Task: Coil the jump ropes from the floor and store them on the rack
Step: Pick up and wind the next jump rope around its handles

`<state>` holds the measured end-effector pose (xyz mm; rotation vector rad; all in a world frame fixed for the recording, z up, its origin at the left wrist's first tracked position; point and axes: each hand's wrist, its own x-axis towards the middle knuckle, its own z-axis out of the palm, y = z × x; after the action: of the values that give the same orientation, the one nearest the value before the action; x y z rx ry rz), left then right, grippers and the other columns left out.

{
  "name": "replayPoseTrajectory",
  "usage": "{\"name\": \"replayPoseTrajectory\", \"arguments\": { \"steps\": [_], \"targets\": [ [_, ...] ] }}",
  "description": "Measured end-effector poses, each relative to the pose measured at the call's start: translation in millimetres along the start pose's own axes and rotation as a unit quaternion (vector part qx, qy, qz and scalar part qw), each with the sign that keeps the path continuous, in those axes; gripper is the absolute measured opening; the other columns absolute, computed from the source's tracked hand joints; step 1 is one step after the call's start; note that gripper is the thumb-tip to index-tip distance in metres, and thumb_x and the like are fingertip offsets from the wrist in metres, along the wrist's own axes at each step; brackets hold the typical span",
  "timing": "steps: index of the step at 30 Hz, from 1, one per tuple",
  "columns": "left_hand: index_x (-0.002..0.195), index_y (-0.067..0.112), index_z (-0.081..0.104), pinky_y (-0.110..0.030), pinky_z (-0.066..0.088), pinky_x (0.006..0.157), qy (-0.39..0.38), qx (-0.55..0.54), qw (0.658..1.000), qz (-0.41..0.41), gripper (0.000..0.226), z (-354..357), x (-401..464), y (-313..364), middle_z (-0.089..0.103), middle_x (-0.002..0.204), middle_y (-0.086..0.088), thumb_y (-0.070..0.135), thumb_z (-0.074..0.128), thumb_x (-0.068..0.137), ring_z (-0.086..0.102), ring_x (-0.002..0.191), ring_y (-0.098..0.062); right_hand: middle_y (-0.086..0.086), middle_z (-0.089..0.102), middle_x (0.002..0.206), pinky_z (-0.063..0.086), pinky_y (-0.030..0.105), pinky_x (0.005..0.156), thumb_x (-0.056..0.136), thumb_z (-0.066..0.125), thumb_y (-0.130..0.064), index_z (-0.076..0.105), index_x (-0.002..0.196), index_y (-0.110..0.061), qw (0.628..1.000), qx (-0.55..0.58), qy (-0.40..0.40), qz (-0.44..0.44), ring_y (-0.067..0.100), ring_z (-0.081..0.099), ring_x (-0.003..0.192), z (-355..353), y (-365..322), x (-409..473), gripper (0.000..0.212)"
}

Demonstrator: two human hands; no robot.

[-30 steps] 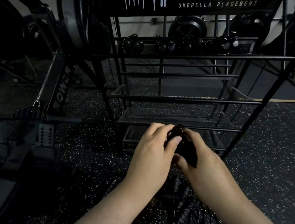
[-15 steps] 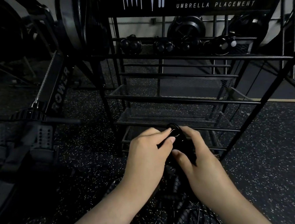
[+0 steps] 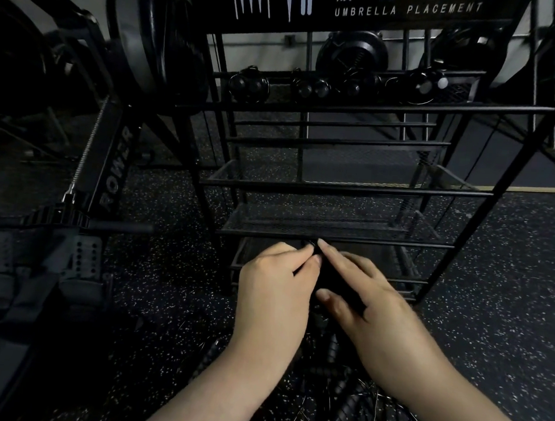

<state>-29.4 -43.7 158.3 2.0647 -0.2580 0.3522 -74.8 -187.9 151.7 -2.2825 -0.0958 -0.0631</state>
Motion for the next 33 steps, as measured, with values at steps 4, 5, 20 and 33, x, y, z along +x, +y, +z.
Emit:
{"name": "replayPoseTrajectory", "arguments": {
  "steps": [4, 5, 20, 33],
  "targets": [
    [0.12, 0.014, 0.075, -0.005, 0.042, 0.083, -0.028, 0.006, 1.0, 0.003, 0.026, -2.2, 0.8, 2.8, 0.068, 0.098, 0.02, 0.022, 0.071, 0.095, 0.062, 0.098, 0.007, -0.045, 0.033, 0.143, 0.039, 0.013, 0.096, 0.097, 0.059, -0.045, 0.023, 0.132, -0.079, 1.0, 0.006, 0.021, -0.02, -0.021, 0.043, 0.12, -1.5, 2.4, 0.9, 0.06],
    [0.123, 0.016, 0.074, -0.003, 0.041, 0.086, -0.025, 0.0, 1.0, -0.008, 0.03, -1.7, -1.1, 4.4, 0.065, 0.1, 0.022, 0.023, 0.071, 0.094, 0.061, 0.1, 0.009, -0.047, 0.032, 0.141, 0.037, 0.01, 0.093, 0.097, 0.06, -0.044, 0.023, 0.13, -0.079, 0.999, 0.003, 0.027, -0.026, -0.027, 0.04, 0.118, -1.8, 3.3, 1.2, 0.061],
    [0.089, 0.022, 0.072, -0.044, 0.064, 0.067, -0.14, -0.115, 0.964, -0.194, 0.014, -10.2, 11.6, 2.4, 0.07, 0.071, 0.0, 0.02, 0.062, 0.099, 0.065, 0.062, -0.013, -0.044, 0.043, 0.128, 0.049, 0.026, 0.084, 0.087, 0.069, -0.056, 0.005, 0.145, -0.053, 0.99, -0.131, -0.03, 0.032, -0.001, 0.06, 0.111, -16.7, -0.1, 0.3, 0.086],
    [0.09, 0.031, 0.063, -0.025, 0.043, 0.092, -0.249, 0.113, 0.962, 0.002, 0.011, -20.2, 10.1, -2.1, 0.051, 0.104, 0.018, 0.029, 0.06, 0.1, 0.052, 0.1, -0.001, -0.042, 0.039, 0.079, 0.039, 0.011, 0.067, 0.087, 0.073, -0.051, 0.037, 0.144, -0.058, 0.961, -0.22, -0.162, 0.044, -0.01, 0.048, 0.075, -30.2, -1.7, 4.9, 0.067]
  ]
}}
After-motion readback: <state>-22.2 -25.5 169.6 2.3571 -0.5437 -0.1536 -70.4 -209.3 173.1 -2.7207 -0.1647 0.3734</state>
